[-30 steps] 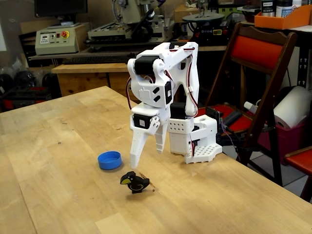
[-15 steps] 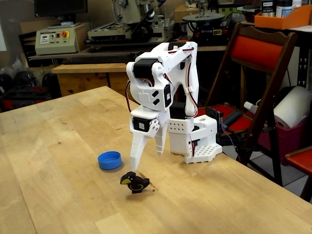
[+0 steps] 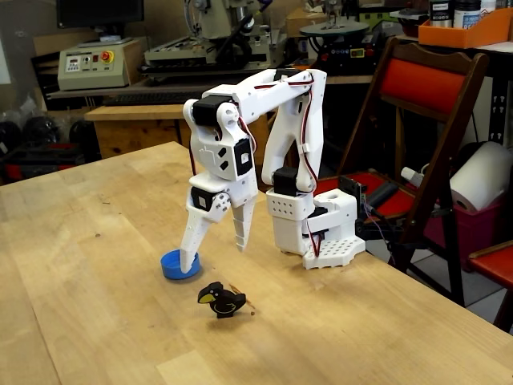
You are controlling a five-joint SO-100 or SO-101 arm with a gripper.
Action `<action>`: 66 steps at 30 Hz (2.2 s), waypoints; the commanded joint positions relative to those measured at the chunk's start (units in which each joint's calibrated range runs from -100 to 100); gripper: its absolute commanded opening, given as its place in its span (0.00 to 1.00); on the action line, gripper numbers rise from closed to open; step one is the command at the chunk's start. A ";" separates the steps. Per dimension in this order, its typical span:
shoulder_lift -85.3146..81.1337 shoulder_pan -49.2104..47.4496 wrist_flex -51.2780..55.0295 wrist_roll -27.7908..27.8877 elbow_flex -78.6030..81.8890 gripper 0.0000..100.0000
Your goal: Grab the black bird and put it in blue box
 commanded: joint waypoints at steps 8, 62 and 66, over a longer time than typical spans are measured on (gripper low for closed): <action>5.00 0.38 -2.98 0.29 -2.23 0.42; 15.18 0.90 -2.90 -0.10 -2.32 0.42; 13.98 0.90 -2.42 -0.10 -2.32 0.42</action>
